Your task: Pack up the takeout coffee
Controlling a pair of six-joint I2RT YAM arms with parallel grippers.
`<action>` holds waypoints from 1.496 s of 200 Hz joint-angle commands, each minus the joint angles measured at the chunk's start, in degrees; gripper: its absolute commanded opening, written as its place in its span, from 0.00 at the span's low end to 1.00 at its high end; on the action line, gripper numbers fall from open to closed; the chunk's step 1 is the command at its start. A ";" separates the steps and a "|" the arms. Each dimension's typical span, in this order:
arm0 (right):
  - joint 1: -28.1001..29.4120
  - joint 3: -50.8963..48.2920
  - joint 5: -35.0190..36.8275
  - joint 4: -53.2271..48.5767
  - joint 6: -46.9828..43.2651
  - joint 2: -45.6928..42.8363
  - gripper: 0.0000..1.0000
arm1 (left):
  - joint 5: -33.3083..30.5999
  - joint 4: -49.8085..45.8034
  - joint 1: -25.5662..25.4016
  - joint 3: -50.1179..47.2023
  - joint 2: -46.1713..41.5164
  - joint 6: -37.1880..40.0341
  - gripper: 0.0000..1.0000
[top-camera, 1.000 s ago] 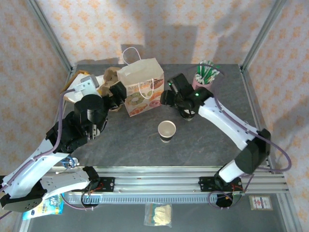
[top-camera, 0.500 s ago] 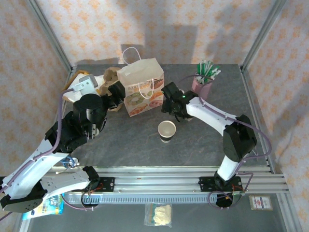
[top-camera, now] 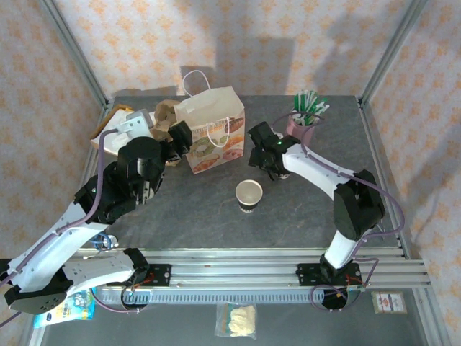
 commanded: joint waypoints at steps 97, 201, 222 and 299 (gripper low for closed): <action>-1.15 -3.68 3.31 -1.56 -1.54 -1.92 0.65 | 0.12 -0.25 0.92 0.70 -1.53 1.27 0.95; -2.61 -6.76 10.21 -3.06 0.84 -4.72 0.68 | 0.29 -0.02 0.99 1.56 -1.47 1.51 0.95; -3.65 -7.45 10.55 -3.56 2.28 -4.81 0.68 | 0.23 0.16 1.00 1.87 -1.17 1.71 0.95; -4.84 -9.87 16.24 -5.68 5.86 -6.74 0.70 | -0.25 0.46 1.09 2.47 -0.92 3.58 0.95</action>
